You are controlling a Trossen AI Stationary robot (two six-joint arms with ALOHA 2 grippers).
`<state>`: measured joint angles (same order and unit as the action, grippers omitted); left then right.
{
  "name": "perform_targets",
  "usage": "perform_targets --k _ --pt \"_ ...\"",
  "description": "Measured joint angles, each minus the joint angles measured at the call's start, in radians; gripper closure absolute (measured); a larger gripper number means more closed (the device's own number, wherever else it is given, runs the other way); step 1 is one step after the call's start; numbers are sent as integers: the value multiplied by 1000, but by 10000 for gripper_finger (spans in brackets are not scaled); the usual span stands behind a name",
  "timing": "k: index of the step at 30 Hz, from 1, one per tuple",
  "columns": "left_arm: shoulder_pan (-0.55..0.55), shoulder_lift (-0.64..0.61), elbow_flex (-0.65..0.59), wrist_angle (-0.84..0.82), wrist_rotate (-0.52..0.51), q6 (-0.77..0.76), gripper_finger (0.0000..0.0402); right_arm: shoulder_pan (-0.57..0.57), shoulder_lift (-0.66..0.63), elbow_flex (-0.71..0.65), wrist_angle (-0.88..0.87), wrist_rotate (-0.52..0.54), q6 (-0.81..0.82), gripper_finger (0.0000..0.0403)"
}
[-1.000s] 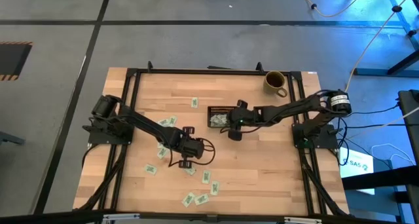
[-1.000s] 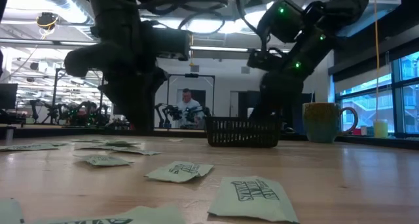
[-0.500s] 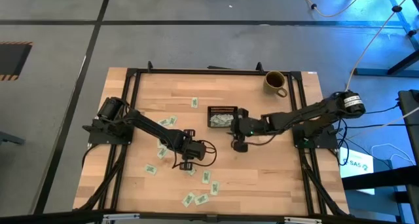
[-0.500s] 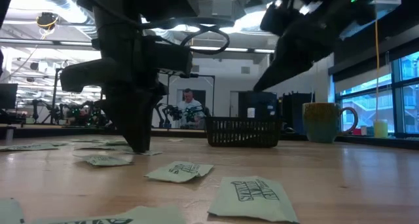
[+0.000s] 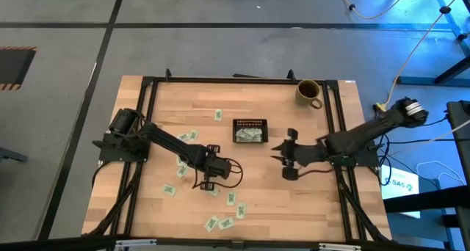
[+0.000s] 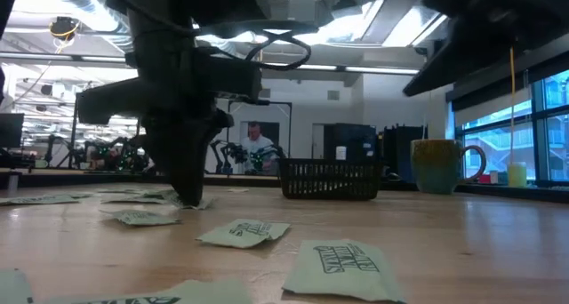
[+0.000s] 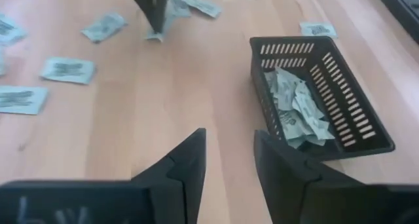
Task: Pick and place Stevia / Truvia into bins
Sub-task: Put the stevia packet into the black basket
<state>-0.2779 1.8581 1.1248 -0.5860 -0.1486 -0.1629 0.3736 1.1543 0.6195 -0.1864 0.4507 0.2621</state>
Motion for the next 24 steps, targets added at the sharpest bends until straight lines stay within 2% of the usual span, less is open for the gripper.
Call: perform_targets --k 2,7,13,19,24 --pt "4 -26 18 7 -25 32 398 17 -53 -46 27 0 2 272" --pt "62 -83 34 181 -79 102 399 31 -138 -140 101 -1 -1 272" --pt "194 -101 35 376 -94 200 398 31 -156 -211 196 0 -31 272" --pt "329 -72 35 500 16 262 398 27 -156 -252 204 1 -63 272" --pt "403 -33 36 504 63 256 398 -4 -156 -262 236 2 -94 272"
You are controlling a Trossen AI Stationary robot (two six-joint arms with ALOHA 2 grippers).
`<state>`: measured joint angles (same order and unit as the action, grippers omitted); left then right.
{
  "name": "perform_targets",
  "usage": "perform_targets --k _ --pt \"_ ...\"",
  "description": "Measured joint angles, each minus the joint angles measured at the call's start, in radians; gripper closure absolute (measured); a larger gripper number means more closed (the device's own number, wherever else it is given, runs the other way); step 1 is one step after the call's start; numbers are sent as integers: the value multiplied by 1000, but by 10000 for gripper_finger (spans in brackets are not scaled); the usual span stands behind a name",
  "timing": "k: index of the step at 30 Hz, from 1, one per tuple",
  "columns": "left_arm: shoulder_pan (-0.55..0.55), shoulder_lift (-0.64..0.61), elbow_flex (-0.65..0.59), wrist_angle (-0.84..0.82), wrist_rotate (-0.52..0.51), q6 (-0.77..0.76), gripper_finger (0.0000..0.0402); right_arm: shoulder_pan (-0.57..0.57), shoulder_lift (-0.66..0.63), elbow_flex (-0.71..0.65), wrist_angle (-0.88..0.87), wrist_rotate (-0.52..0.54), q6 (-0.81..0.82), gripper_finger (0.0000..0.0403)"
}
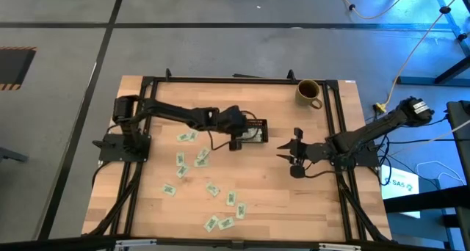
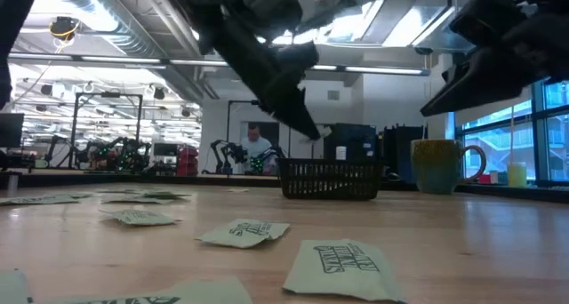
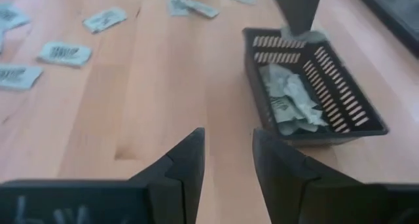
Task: Pick and place Stevia / Truvia into bins
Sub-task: Put the stevia packet into the black basket
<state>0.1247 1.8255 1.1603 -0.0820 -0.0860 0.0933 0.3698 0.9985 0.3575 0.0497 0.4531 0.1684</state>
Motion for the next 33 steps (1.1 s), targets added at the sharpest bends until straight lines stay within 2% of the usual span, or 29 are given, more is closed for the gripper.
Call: perform_targets --k 5,12,21,27,31,33 --pt "34 45 0 5 2 -2 394 -15 0 -3 2 2 10 272" --pt "41 91 0 13 3 -20 368 -14 0 -3 -1 1 38 272" --pt "42 56 0 4 2 -20 346 -16 0 -3 -3 1 34 272" --pt "27 -90 1 -276 0 -22 339 -16 0 -3 -11 -2 51 272" --pt "-10 -174 -5 -509 0 -133 342 -16 1 -3 -34 -2 76 272" --pt "-35 -202 -24 -559 0 -182 344 -16 1 -3 -39 -2 84 272"
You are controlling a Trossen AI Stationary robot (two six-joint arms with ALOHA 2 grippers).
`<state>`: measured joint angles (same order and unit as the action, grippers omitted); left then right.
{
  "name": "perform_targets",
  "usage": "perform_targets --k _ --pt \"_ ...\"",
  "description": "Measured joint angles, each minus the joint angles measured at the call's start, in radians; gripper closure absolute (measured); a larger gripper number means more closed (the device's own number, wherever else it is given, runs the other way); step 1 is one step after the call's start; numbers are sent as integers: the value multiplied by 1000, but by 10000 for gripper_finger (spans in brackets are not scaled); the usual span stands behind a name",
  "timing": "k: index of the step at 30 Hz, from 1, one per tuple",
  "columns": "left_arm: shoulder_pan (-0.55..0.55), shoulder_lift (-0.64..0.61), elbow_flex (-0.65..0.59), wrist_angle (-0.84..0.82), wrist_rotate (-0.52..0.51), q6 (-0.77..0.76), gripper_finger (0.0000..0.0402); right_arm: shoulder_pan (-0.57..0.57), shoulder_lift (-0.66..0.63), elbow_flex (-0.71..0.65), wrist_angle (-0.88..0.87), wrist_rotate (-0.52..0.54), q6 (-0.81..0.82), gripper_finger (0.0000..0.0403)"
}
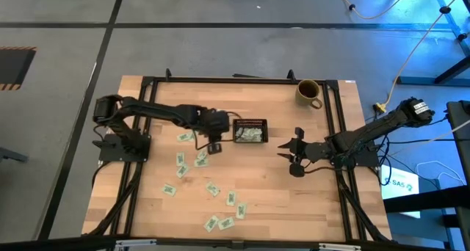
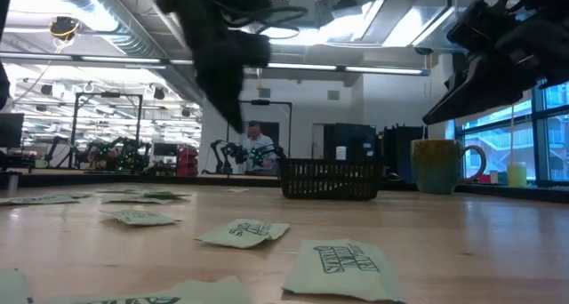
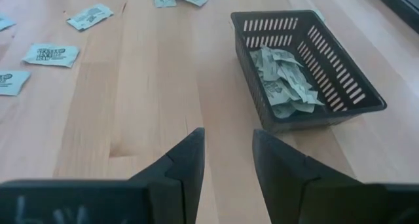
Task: Pick and place Stevia / Truvia into bins
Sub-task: Put the stevia packet into the black basket
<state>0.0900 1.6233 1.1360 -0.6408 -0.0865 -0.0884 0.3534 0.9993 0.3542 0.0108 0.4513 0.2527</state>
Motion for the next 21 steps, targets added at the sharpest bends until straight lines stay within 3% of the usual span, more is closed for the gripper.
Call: perform_targets --k 11,16,21 --pt "-119 7 -165 -25 -3 -171 341 0 2 0 -2 0 15 272" --pt "-138 37 -190 -13 -68 -238 344 0 3 0 7 0 10 272" --pt "-149 73 -196 -4 -70 -242 343 0 3 0 9 1 10 272"
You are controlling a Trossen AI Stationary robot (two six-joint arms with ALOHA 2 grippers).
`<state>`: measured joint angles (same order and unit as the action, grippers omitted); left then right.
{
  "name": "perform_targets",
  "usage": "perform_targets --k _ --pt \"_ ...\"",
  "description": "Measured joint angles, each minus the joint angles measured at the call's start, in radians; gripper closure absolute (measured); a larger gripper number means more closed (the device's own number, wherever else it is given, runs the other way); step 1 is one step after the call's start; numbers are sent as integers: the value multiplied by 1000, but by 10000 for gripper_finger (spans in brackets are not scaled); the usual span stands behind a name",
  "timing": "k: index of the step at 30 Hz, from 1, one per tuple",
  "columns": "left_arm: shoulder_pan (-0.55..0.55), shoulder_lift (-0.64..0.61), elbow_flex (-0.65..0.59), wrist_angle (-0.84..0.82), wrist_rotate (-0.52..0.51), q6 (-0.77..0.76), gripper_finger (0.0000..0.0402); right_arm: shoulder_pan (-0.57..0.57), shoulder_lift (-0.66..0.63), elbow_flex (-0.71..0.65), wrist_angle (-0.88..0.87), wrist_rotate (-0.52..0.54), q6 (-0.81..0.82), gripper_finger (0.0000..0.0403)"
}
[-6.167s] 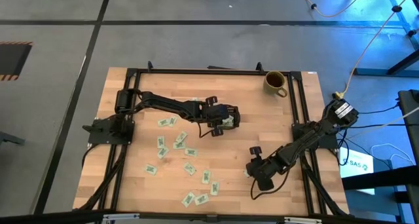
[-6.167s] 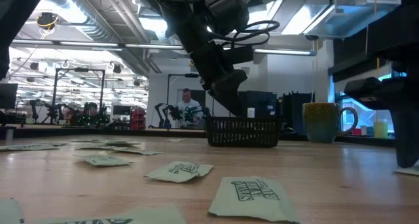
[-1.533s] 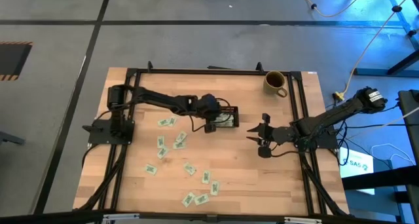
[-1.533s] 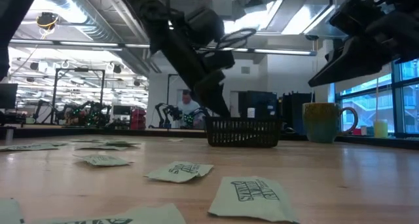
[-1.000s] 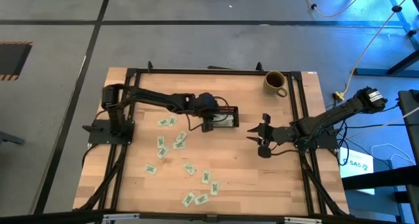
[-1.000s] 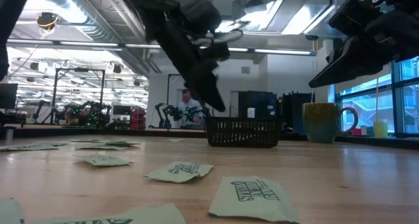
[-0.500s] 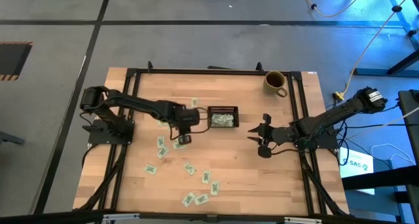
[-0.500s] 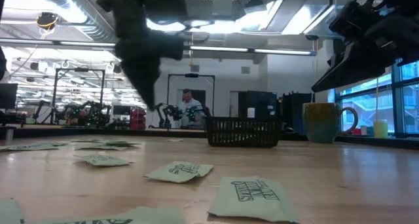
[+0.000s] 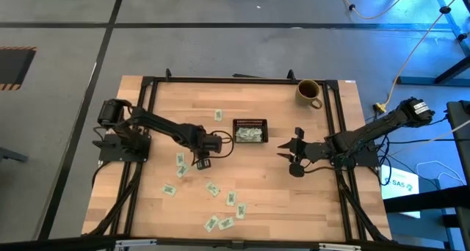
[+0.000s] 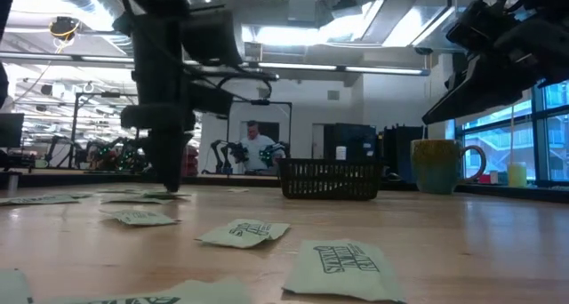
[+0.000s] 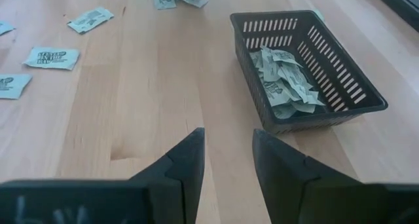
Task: Pick and place Stevia / Truvia into bins
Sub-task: Put the stevia packet into the black basket
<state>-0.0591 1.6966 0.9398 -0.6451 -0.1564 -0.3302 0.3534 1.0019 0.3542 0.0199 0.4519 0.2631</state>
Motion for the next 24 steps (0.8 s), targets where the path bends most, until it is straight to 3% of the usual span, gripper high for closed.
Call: perform_targets --k 8,24 --pt "3 68 7 -6 27 1 345 0 0 0 4 0 25 272" --pt "3 79 25 -5 28 18 398 0 0 0 7 0 -36 272"
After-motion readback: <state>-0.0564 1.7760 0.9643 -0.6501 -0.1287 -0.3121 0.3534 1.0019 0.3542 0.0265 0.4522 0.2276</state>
